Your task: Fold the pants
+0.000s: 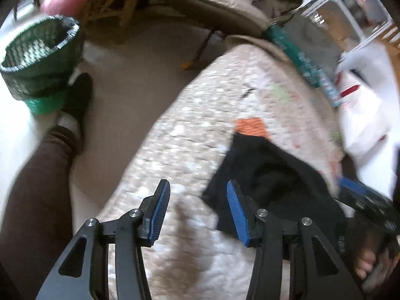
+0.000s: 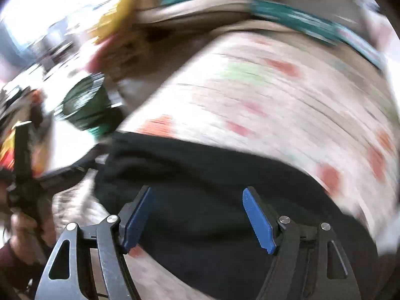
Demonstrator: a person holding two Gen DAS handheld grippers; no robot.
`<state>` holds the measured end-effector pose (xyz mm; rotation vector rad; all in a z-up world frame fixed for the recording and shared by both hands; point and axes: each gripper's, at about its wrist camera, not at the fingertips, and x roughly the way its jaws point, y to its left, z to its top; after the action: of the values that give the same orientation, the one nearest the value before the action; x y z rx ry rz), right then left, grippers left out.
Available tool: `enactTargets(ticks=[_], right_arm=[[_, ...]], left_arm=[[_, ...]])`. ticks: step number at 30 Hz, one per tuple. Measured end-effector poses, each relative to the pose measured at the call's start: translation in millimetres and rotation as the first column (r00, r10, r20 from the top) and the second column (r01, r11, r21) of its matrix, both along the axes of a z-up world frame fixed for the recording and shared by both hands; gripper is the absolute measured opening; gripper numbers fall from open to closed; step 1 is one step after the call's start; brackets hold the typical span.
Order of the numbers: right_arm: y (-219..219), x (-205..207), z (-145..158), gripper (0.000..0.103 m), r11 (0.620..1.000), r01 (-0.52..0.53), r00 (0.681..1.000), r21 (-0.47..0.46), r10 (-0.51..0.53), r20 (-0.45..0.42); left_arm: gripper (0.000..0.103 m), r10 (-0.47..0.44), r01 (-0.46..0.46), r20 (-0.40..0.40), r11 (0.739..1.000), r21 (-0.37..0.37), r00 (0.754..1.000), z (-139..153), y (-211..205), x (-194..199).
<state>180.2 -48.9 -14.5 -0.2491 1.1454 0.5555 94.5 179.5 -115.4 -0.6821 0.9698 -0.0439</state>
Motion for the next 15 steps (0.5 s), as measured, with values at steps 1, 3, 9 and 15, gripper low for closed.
enactTargets(ticks=[1,3,9,15], right_arm=[[20.6,7.0,-4.5,0.079,0.999,-0.051,0.998,0.008,0.052,-0.028],[48.8,19.1,-15.3,0.079,0.993,-0.120,0.991,0.002,0.120,-0.058],[115.6,45.1,-56.7,0.079,0.955,-0.292,0.949,-0.050,0.283,-0.136],[161.5,46.8,-98.3,0.080,0.895,-0.420,0.900,-0.148,0.389,-0.198]], left_arm=[[0.046,-0.014,0.014,0.012,1.000,-0.018,1.000,-1.8,-1.7,-1.9],[0.046,-0.043,0.044,0.026,0.998,-0.043,0.999,-7.5,-5.4,-4.6],[0.051,-0.050,0.056,0.042,0.988,-0.142,0.998,-18.1,-1.0,-4.3],[0.051,-0.053,0.062,0.057,0.985,-0.161,0.997,-18.6,2.8,-7.2]])
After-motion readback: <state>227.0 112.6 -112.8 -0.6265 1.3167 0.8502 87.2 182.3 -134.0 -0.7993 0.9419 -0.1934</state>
